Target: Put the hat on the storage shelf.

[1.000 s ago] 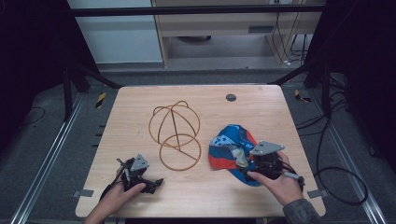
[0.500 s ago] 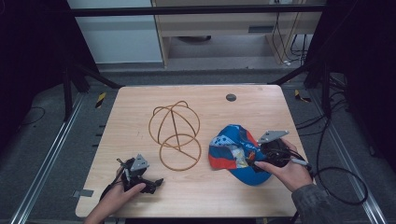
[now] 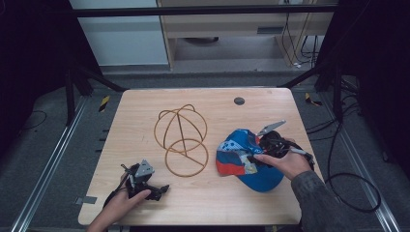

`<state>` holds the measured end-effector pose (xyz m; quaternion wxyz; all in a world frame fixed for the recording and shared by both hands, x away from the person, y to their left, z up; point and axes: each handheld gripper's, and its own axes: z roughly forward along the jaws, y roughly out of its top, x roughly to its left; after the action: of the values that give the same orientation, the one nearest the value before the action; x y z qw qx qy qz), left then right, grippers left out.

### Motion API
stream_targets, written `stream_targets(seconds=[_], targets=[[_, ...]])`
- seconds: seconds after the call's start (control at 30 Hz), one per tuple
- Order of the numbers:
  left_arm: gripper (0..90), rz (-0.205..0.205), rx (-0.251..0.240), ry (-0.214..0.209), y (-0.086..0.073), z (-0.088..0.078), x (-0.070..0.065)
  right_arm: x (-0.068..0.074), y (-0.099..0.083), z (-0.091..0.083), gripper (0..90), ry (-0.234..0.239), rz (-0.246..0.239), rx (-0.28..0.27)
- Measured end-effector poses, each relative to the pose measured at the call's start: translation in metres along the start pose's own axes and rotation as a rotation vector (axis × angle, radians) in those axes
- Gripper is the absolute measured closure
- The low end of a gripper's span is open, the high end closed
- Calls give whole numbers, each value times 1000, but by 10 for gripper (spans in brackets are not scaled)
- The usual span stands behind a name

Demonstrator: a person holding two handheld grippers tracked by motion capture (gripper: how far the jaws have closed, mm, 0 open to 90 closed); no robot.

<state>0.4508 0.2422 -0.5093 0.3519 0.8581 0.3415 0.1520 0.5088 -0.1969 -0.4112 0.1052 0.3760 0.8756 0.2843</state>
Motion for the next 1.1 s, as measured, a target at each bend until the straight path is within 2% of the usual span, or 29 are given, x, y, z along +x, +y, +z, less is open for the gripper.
stream_targets(seconds=[0.07,0.27,0.53,0.7,0.77,1.1], targets=[[0,0,0,0,0,0,0,-1,4,3,343,14,17,-7],[0,0,0,0,0,0,0,0,11,10,462,31,15,3],[0,0,0,0,0,0,0,4,15,19,582,49,-14,33],[0,0,0,0,0,0,0,3,16,20,835,75,-21,46],[0,0,0,0,0,0,0,3,16,19,885,81,-25,49],[0,0,0,0,0,0,0,-1,18,6,898,93,-24,17]])
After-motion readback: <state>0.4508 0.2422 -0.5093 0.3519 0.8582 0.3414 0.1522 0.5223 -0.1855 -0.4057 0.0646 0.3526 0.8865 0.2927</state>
